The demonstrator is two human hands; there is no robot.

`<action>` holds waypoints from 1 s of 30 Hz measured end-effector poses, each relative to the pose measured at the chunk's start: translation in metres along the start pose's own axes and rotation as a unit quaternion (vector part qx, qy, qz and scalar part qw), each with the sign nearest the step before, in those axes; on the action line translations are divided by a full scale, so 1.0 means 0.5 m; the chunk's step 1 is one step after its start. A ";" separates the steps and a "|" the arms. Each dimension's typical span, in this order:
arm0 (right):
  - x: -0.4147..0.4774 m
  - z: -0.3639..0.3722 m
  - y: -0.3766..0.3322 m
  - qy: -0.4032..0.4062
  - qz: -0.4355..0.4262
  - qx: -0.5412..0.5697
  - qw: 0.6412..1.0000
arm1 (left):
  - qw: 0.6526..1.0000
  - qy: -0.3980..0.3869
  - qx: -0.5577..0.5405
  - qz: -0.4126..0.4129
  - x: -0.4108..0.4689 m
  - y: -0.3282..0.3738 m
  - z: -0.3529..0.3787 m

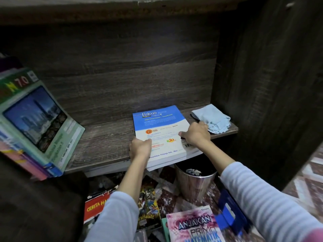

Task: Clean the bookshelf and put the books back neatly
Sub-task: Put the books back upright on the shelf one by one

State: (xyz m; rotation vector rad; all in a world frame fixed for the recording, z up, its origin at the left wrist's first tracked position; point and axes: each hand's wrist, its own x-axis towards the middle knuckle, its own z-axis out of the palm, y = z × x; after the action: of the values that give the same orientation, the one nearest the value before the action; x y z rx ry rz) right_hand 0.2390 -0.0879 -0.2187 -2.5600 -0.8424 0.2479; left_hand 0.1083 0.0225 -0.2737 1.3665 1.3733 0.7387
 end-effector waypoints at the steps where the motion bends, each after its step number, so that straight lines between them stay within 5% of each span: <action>1: -0.003 -0.003 -0.005 0.013 -0.008 -0.004 1.000 | 1.000 0.000 -0.009 0.001 -0.003 0.002 -0.002; 5: 0.005 -0.026 -0.023 -0.035 0.000 0.114 0.993 | 0.999 -0.002 -0.041 0.007 0.002 -0.003 -0.006; 9: 0.012 -0.050 -0.015 -0.219 0.060 0.338 0.913 | 0.996 -0.024 -0.081 0.004 0.002 -0.010 -0.014; 11: 0.012 -0.049 -0.007 -0.277 0.076 0.364 0.886 | 0.995 -0.036 -0.089 0.007 -0.005 -0.005 -0.019; 19: -0.045 -0.053 -0.048 -0.091 -0.019 0.437 0.895 | 0.996 -0.076 -0.033 -0.023 -0.019 0.029 -0.068; 24: -0.133 -0.075 -0.117 -0.001 -0.104 0.373 0.922 | 0.991 0.047 0.075 0.099 -0.057 0.129 -0.138; 26: -0.174 -0.086 -0.147 0.029 -0.151 0.331 0.931 | 0.985 0.067 0.040 0.155 -0.085 0.195 -0.166; 30: -0.258 -0.101 -0.207 0.062 -0.224 0.301 0.925 | 0.974 -0.019 -0.104 0.201 -0.142 0.317 -0.222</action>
State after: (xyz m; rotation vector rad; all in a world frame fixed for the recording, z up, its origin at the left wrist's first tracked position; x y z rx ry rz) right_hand 0.0969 -0.1081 -0.1224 -1.7451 -1.0735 0.1642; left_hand 0.0468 0.0063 -0.0775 1.4972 0.9652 1.0856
